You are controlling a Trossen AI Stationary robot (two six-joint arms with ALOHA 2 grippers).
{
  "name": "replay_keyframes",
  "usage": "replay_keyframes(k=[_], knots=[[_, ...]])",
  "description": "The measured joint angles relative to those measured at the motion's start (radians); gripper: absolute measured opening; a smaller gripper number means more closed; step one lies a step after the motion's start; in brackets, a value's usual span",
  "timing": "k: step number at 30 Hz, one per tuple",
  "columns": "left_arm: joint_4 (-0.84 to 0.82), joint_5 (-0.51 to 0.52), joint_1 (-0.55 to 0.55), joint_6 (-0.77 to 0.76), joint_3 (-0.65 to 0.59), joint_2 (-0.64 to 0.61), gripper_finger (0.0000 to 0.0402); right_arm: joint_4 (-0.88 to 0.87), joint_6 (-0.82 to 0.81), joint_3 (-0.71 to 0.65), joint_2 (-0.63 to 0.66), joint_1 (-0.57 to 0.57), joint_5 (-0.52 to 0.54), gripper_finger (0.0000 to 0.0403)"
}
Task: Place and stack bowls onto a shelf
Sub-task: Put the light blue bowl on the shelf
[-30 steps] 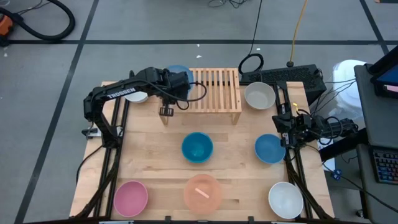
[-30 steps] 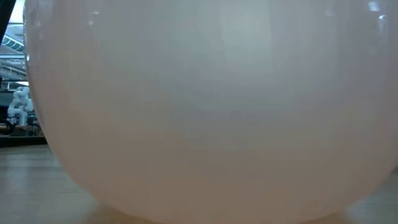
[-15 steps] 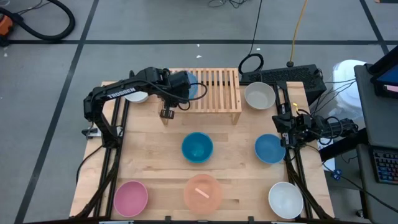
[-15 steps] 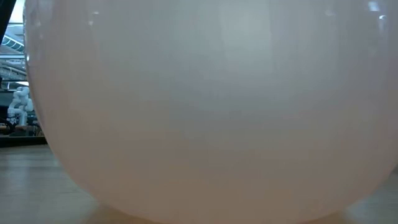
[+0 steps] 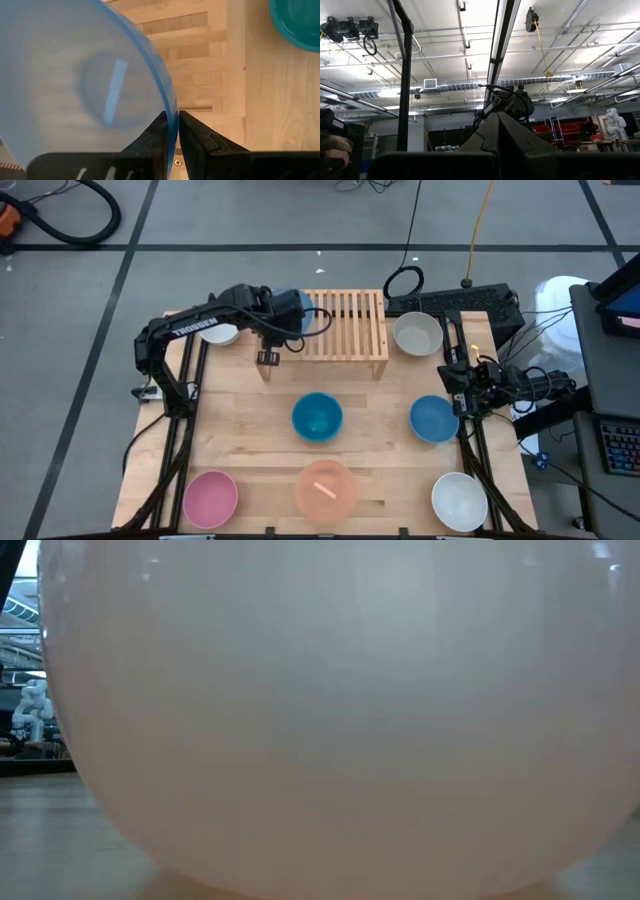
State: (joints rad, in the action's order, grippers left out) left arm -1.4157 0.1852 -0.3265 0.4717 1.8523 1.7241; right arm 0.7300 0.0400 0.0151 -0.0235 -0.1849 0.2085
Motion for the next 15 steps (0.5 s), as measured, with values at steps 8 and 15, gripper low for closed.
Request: replay_keyframes(k=[8, 15], knots=[[0.004, 0.004, 0.000, 0.001, 0.000, 0.000, 0.0042, 0.000, -0.001, 0.000, 0.000, 0.000, 0.000, 0.0000], [0.027, 0.004, 0.005, -0.032, 0.000, 0.000, 0.0042, -0.001, -0.002, 0.000, 0.000, 0.000, 0.000, 0.0000]])
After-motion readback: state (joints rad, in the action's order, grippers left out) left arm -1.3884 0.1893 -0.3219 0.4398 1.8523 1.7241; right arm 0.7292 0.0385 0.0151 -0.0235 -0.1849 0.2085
